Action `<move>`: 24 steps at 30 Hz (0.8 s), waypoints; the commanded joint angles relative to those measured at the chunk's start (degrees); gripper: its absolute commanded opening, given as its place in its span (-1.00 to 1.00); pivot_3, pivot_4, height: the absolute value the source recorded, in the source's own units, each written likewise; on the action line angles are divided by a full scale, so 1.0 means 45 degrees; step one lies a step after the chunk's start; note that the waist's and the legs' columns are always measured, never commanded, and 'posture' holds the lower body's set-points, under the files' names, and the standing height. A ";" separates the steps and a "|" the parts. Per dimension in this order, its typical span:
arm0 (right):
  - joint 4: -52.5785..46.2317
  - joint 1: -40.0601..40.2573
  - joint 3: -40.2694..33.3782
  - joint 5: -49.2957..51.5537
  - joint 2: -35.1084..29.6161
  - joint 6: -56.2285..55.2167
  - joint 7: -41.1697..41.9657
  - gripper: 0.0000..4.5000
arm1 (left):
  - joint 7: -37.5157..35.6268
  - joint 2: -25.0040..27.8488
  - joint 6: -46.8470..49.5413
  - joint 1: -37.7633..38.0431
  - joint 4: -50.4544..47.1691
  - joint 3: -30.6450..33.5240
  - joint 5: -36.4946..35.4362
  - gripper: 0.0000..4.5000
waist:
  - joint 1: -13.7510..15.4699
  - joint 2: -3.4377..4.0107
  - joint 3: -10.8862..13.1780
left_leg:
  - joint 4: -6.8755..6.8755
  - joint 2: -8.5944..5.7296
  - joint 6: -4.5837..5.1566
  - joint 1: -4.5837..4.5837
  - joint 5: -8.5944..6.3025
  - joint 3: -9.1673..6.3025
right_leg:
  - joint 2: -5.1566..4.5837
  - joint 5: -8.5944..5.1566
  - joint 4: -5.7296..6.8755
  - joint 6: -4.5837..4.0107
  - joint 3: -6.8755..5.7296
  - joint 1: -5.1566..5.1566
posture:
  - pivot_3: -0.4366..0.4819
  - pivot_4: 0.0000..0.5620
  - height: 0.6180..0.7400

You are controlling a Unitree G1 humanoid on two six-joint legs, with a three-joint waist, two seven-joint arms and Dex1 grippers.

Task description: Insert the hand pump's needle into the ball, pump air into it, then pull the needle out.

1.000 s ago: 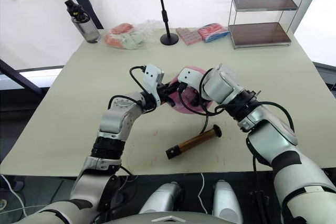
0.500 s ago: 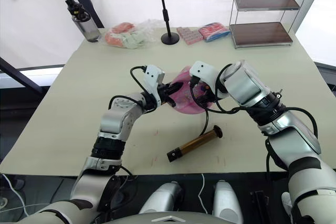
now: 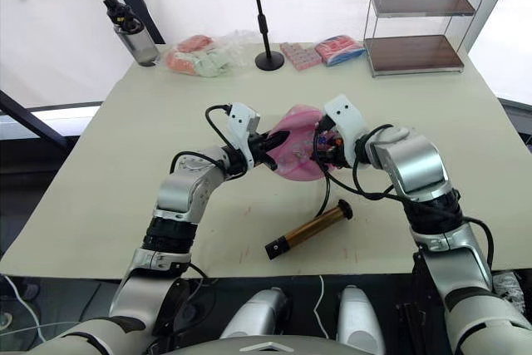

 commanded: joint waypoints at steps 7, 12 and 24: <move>-0.0432 0.0545 -0.0400 0.0580 0.0431 0.0229 -0.1439 0.16 | -0.0113 0.0024 0.0570 0.0487 0.0649 -0.0591 0.0108 -1.00 | -0.0016 0.0001 0.0000 | -0.0002 -0.0001 0.0000 0.0002 0.0000 0.0004 | 0.0001 0.0000 -0.0004 0.0000 0.0002 0.0001 | -0.05 -0.47 1.00; -0.0202 0.0511 -0.0864 0.0947 0.0746 0.0340 -0.1882 0.16 | -0.0131 0.0043 0.0585 0.0497 0.0642 -0.0617 0.0111 -1.00 | -0.0013 0.0000 0.0000 | -0.0002 0.0001 0.0002 0.0006 0.0000 0.0004 | 0.0004 0.0000 -0.0001 0.0000 0.0001 0.0001 | -0.05 -0.47 1.00; 0.0349 0.0420 -0.1165 0.1587 0.1221 0.0344 -0.2587 0.16 | -0.0158 0.0011 0.0527 0.0455 0.0710 -0.0652 0.0127 -1.00 | -0.0012 0.0000 0.0000 | -0.0002 0.0001 0.0002 0.0008 0.0001 0.0004 | 0.0005 0.0000 -0.0001 0.0000 0.0002 0.0001 | -0.05 -0.47 1.00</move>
